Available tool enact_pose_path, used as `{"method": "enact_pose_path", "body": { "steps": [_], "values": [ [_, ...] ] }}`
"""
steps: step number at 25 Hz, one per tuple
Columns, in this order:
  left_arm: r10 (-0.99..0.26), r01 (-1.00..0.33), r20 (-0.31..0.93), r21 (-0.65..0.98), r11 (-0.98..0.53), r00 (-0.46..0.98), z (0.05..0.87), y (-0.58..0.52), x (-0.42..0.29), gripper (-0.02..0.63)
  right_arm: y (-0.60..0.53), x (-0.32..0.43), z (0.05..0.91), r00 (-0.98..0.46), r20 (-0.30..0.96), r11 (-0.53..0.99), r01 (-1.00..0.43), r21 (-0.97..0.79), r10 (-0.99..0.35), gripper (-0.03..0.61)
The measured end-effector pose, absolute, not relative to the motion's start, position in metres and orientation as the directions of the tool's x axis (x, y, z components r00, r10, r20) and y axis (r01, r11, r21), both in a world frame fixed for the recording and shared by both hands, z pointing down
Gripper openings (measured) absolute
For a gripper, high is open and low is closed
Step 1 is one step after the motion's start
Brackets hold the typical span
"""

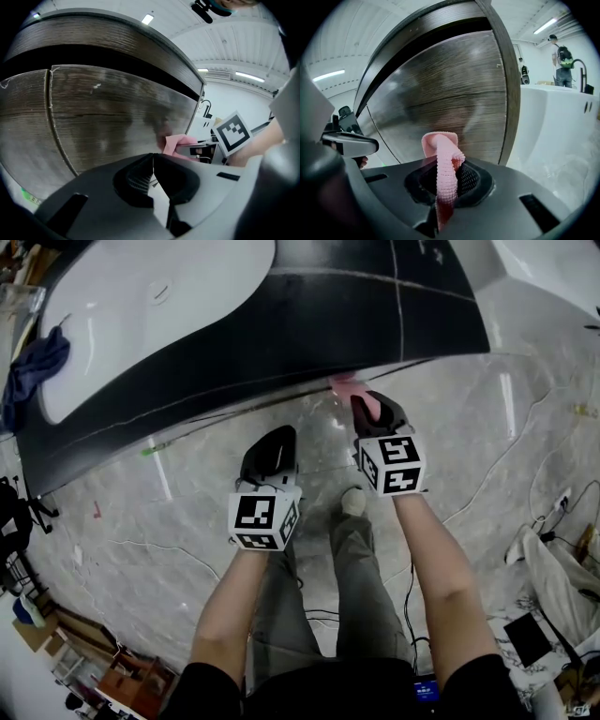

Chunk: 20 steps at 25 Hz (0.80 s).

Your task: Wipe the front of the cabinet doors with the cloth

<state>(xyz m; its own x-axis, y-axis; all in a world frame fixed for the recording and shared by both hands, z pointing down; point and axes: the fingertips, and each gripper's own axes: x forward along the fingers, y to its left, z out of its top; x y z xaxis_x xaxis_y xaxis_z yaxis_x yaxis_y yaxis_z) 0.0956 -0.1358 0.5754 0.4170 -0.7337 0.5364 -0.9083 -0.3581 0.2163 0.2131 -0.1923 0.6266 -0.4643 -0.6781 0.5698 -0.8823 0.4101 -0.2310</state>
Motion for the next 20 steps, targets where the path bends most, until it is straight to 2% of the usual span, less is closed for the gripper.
{"method": "enact_pose_path", "body": {
  "steps": [20],
  "values": [
    [-0.696, -0.872, 0.531, 0.219, -0.438, 0.483, 0.577, -0.139, 0.167, 0.009, -0.186, 0.304, 0.634, -0.358, 0.593, 0.287, -0.934, -0.214, -0.722, 0.041]
  ]
}}
